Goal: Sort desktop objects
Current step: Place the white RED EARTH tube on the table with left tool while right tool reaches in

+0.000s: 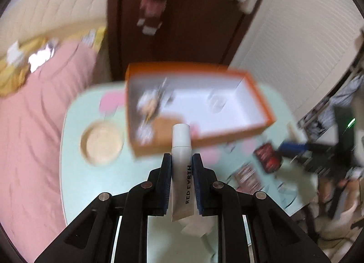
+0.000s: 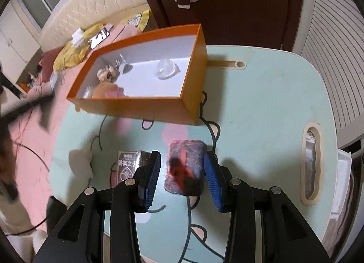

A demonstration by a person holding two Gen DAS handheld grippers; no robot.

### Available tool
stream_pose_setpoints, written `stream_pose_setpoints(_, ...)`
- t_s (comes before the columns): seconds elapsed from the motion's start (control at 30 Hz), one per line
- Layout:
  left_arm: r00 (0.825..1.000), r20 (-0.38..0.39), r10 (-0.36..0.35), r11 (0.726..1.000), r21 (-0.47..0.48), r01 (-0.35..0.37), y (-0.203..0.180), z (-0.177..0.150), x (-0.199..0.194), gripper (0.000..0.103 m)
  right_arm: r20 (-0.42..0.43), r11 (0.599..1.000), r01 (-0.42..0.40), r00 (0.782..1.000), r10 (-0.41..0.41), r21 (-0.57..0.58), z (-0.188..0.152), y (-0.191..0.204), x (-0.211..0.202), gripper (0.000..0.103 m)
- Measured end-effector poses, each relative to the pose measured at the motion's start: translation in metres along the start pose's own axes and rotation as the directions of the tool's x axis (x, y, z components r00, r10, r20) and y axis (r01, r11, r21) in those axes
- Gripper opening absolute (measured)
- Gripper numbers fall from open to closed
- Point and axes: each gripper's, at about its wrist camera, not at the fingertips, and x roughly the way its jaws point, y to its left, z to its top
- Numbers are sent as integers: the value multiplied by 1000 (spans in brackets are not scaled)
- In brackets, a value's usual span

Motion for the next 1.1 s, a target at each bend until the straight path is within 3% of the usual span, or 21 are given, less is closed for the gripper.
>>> stream_pose_setpoints(0.1,998,-45,52,998,-24,-53,5,-22,20,17,2,1000,5,1000,-5,-4,8,-2,-4,41)
stream_pose_setpoints(0.23,998,-44,54,998,-29,-55,1,-31,28,18,-12,1000,-10,1000,10,-18,12,6,-2,41)
stream_pose_setpoints(0.3,997,-21,76,996,-40,-77,0,-32,26,38,-22,1000,-15,1000,14,-26,12,10,0,41)
stream_pose_setpoints(0.33,996,1,89,995,-47,-89,0,-31,24,67,-26,999,-17,1000,16,-29,12,12,0,41)
stream_pose_setpoints(0.37,995,35,97,994,-55,-95,1,-32,19,81,-29,999,-20,999,19,-29,12,13,0,41)
stream_pose_setpoints(0.47,987,122,101,993,-64,-94,6,-30,3,82,-36,999,-31,999,30,-28,15,17,0,41)
stream_pose_setpoints(0.6,982,151,110,992,-81,-98,15,-30,-5,83,-50,996,-76,996,74,-43,30,28,-5,41)
stream_pose_setpoints(0.67,983,148,107,991,-97,-94,19,-32,-5,83,-74,989,-137,988,133,-52,45,38,-8,41)
stream_pose_setpoints(0.77,985,145,97,990,-120,-80,24,-35,-5,83,-138,963,-262,958,251,-67,80,61,-3,41)
stream_pose_setpoints(0.97,983,156,92,988,-141,-70,29,-39,-9,83,-294,979,-196,940,170,-60,145,109,71,42)
stream_pose_setpoints(1.1,984,156,84,985,-161,-59,35,-39,-10,83,-383,985,-147,918,102,-90,154,134,120,50)
